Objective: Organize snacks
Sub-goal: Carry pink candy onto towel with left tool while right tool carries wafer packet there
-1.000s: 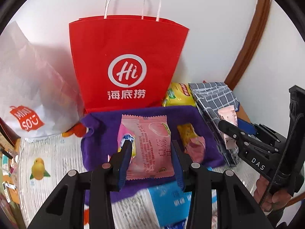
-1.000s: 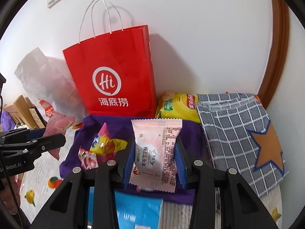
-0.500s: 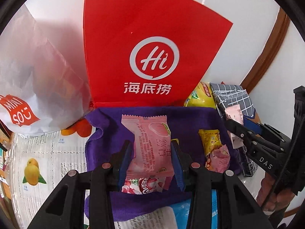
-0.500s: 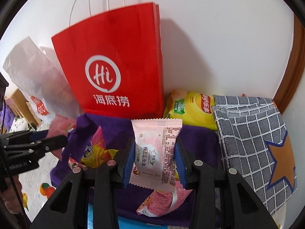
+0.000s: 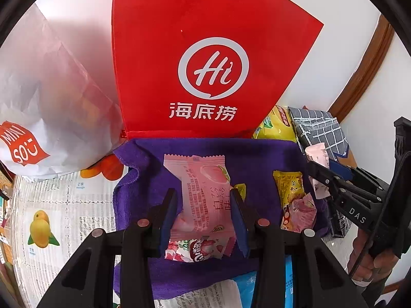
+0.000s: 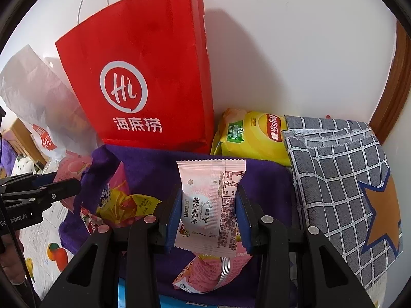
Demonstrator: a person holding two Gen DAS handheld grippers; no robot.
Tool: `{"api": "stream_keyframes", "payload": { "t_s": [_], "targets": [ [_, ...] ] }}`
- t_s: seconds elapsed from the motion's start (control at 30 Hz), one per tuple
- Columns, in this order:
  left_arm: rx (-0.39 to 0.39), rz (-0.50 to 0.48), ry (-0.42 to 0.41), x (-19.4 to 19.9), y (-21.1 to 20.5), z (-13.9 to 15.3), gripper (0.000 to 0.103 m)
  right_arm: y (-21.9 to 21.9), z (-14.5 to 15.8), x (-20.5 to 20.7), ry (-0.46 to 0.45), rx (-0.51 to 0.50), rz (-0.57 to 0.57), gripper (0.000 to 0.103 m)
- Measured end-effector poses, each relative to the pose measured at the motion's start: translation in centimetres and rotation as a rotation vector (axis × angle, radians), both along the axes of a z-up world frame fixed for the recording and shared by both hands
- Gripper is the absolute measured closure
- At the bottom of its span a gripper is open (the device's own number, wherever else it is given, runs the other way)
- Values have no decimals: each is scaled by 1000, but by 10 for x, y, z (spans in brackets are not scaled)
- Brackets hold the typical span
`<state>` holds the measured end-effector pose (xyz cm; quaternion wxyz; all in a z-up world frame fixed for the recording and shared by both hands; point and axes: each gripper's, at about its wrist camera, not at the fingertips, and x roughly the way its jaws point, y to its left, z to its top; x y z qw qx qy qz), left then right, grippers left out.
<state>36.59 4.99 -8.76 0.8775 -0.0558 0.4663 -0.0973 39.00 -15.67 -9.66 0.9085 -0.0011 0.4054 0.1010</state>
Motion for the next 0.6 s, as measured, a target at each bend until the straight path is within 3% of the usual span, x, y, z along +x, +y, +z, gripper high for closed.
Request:
{"api": "stream_keyframes", "payload": {
  "t_s": [0.6],
  "targets": [
    [-4, -4, 4, 0, 0, 0, 64, 8, -9, 2, 27, -26, 33, 63]
  ]
}}
